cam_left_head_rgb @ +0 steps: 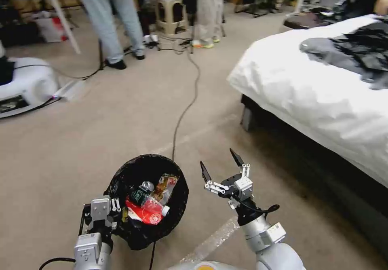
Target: Pick up the trash bin, then pick up the garbage from the floor and place it into the trash bin.
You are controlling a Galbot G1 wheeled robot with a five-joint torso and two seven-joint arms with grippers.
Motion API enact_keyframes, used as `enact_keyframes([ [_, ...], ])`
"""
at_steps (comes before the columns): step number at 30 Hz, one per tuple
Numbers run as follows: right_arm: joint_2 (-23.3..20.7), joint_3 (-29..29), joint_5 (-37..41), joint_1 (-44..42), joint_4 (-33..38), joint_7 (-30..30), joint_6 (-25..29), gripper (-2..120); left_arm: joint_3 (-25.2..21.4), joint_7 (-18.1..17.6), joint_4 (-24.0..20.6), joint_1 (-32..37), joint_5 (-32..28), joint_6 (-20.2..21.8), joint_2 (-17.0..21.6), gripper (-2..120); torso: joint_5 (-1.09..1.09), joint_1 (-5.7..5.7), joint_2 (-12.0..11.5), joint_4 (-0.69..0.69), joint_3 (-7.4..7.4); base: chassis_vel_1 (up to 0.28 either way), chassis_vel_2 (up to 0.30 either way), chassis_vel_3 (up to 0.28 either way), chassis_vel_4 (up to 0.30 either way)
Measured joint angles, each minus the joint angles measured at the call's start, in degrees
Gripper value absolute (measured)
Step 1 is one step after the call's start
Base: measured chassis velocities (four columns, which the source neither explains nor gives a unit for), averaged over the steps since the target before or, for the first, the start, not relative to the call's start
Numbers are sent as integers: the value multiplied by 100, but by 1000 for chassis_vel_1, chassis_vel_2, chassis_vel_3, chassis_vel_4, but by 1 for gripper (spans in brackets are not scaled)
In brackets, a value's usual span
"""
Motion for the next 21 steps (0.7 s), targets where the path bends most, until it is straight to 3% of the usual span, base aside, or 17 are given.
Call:
enact_keyframes([
  [21, 67, -44, 12, 42, -66, -47, 44, 100, 36, -14, 85, -22, 26, -29, -42, 3, 0, 0, 0, 3, 0, 122, 122, 117, 119],
])
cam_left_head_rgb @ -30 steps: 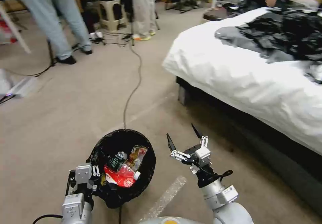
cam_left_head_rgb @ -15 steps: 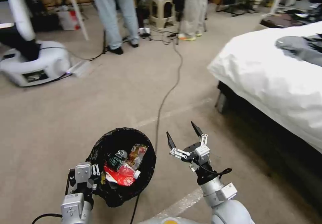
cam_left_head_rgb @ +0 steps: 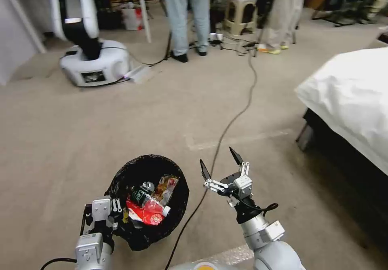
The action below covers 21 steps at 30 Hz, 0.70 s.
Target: Pick up the trash bin, then pick up the garbage from the floor and place it into the trash bin.
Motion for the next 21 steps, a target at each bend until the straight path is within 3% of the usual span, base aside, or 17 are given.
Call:
enact_keyframes([
  [16, -93, 63, -9, -10, 16, -9, 13, 100, 33, -2, 51, -55, -10, 31, 34, 3, 0, 0, 0, -3, 0, 9, 10, 7, 11],
  [21, -101, 81, -18, -19, 17, -10, 22, 100, 39, 39, 49, -77, -341, 275, 98, 3, 0, 0, 0, -3, 0, 0, 0, 0, 0],
])
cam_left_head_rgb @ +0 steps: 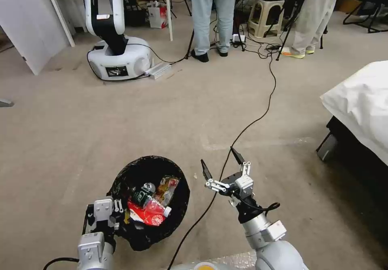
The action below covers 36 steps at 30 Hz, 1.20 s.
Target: Pick up the trash bin, then pick up the garbage from the floor and place it into the trash bin.
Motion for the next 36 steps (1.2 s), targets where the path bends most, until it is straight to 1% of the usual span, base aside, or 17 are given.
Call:
enact_keyframes([
  [1, 0, 5, -5, -11, 2, 0, 1, 100, -1, 10, -2, -21, -141, 94, 35, 3, 0, 0, 0, 0, 0, 0, 0, 0, 0],
  [3, 0, 7, -6, -15, 3, -1, 1, 100, -1, 13, -2, -28, -194, 131, 48, 3, 0, 0, 0, 0, 0, 0, 0, 0, 0],
  [5, -7, 43, -21, -70, 6, -11, 24, 100, -40, 42, 25, -121, -553, 391, 142, 3, 0, -1, 0, 0, 0, 0, 0, 0, 0],
  [11, -16, 73, -35, -120, 9, -20, 52, 100, -93, 30, 83, -213, -854, 584, 185, 3, 0, -1, 0, 0, 0, 0, 0, 0, 0],
  [13, -18, 95, -49, -164, 25, -28, 70, 100, -125, 26, 170, -297, -1142, 748, 207, 3, 0, 0, 0, 0, 0, 0, 0, 0, 0],
  [15, -17, 97, -52, -174, 30, -31, 73, 100, -137, 26, 203, -328, -1227, 791, 210, 3, -1, -1, 0, 0, 0, 0, 0, 0, 0],
  [16, -2, 100, -62, -193, 35, -45, 78, 100, -187, -7, 315, -434, -1524, 938, 222, 3, -1, -1, 0, 0, 0, 0, 0, 0, 0],
  [17, 12, 99, -74, -210, 36, -52, 79, 100, -226, -24, 425, -509, -1641, 997, 230, 3, -1, 0, 0, 0, 0, 0, 0, 0, 0],
  [19, 21, 96, -81, -225, 38, -55, 81, 100, -251, -31, 497, -555, -1678, 1012, 234, 3, -1, -1, 0, 0, 0, 0, 0, 0, 0],
  [21, 45, 92, -113, -267, 39, -66, 98, 100, -300, -55, 693, -665, -1723, 1015, 236, 3, 2, 0, 0, 1, 0, 0, 0, 0, 0],
  [24, 56, 91, -134, -306, 39, -69, 112, 100, -311, -55, 839, -759, -1740, 1004, 221, 3, 2, -1, 0, 1, 0, 0, 0, 0, 0],
  [30, 54, 102, -166, -377, 42, -83, 150, 100, -322, -49, 1010, -881, -1747, 960, 202, 3, 3, -1, 0, 1, 0, 0, 0, 0, 0],
  [32, 53, 108, -171, -387, 45, -88, 155, 100, -325, -46, 1030, -900, -1746, 945, 201, 5, 2, -1, 0, 1, 0, 0, 0, 0, 0],
  [33, 51, 118, -179, -403, 52, -96, 160, 100, -334, -42, 1057, -932, -1742, 922, 204, 11, -3, 0, 0, 0, 0, 0, 0, 0, 0],
  [34, 49, 120, -182, -410, 57, -99, 161, 100, -334, -40, 1057, -945, -1742, 919, 205, 15, -5, 0, 0, -1, 0, 0, 0, 0, 0],
  [35, 48, 123, -187, -423, 69, -105, 162, 100, -345, -34, 1056, -976, -1743, 916, 211, 21, -5, -1, 0, -1, 0, 0, 0, 0, 0],
  [36, 48, 123, -187, -423, 69, -105, 162, 100, -345, -34, 1056, -976, -1743, 916, 211, 21, -5, -1, 0, -1, 0, 0, 0, 0, 0],
])
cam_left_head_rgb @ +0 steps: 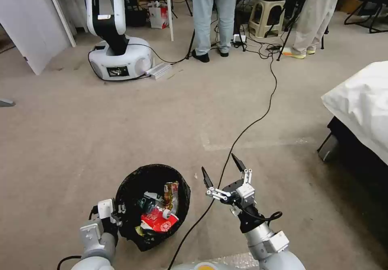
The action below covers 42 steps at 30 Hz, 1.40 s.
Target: Pick up the trash bin, then pick up the garbage from the floor and place it into the trash bin.
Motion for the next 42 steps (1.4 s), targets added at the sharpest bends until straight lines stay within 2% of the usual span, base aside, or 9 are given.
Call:
enact_keyframes([
  [3, 0, 2, -13, -22, 6, -6, 4, 100, -23, 0, -46, -33, -25, -8, 20, 30, 2, 0, 0, 0, 0, 0, 0, 0, 0],
  [6, 11, 2, -44, -51, 6, -9, 15, 100, -33, -3, -100, -53, -74, -11, 53, 48, 4, 0, 0, 1, 0, 0, 0, 0, 0],
  [12, 18, 2, -59, -80, 7, -15, 20, 100, -32, -5, -157, -68, -83, -23, 66, 64, 5, 0, 0, 1, 0, 0, 0, 0, 0],
  [13, 18, 9, -63, -86, 13, -18, 21, 100, -31, -5, -218, -75, -83, -28, 74, 74, 4, 0, 0, 1, 0, 0, 0, 0, 0],
  [21, 31, 34, -72, -110, 34, -23, 21, 100, -84, 4, -526, -72, -55, -56, 131, 98, 5, 0, 0, 1, 0, 0, 0, 0, 0],
  [34, 64, 213, -36, -142, 252, 331, -205, 100, -70, 428, -936, 364, 716, -787, 102, 99, 5, 0, 0, 2, 0, 0, 0, 0, 0],
  [36, 91, 303, -17, -182, 386, 479, -328, 100, -69, 656, -1065, 507, 1187, -1171, 63, 99, 5, 0, 0, 2, 0, 0, 0, 0, 0],
  [40, 118, 349, -13, -208, 480, 616, -455, 100, -27, 779, -1115, 614, 1518, -1455, 21, 100, 5, 0, 0, 1, 0, 0, 0, 0, 0],
  [42, 194, 408, -27, -234, 565, 843, -613, 100, 40, 843, -1118, 721, 1772, -1801, -50, 100, 5, 0, 0, 2, 0, 0, 0, 0, 0],
])
